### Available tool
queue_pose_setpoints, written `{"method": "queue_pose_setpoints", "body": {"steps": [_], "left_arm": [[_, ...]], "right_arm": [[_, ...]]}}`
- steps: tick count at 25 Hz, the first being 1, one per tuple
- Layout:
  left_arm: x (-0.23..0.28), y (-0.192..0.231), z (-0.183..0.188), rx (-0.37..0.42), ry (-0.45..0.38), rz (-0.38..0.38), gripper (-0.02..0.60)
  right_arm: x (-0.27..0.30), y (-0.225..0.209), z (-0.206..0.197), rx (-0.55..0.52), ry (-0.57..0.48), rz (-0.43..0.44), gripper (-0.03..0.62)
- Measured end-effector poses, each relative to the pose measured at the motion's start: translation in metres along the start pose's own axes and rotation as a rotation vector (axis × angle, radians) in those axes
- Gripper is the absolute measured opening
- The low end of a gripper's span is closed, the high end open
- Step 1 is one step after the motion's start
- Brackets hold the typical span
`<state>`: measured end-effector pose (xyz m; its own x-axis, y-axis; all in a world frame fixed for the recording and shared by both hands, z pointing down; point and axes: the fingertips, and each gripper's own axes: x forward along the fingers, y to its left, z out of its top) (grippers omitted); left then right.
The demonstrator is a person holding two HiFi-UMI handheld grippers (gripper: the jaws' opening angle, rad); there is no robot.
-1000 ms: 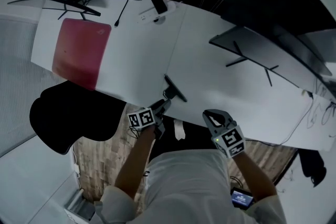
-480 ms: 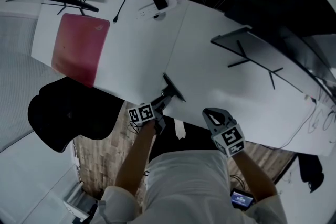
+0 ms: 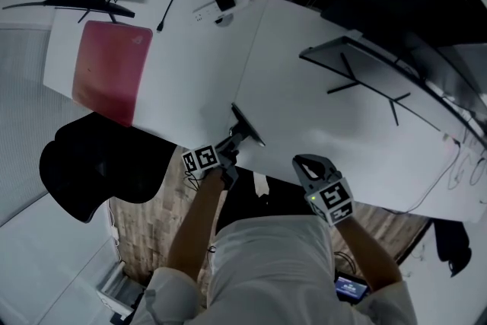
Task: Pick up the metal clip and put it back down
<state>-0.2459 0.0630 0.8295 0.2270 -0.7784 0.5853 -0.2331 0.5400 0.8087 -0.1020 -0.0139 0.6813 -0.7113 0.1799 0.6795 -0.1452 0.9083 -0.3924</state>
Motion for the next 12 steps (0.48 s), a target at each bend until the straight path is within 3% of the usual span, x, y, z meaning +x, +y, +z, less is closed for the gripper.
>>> {"method": "queue_pose_setpoints", "body": {"steps": [2, 12], "left_arm": [[0.001, -0.004, 0.001, -0.025, -0.011, -0.017, 0.037], [0.003, -0.015, 0.006, -0.011, -0.032, -0.027, 0.032]], "right_arm": [[0.0, -0.002, 0.001, 0.004, -0.005, 0.0, 0.037], [-0.01, -0.004, 0.001, -0.009, 0.002, 0.001, 0.037]]}}
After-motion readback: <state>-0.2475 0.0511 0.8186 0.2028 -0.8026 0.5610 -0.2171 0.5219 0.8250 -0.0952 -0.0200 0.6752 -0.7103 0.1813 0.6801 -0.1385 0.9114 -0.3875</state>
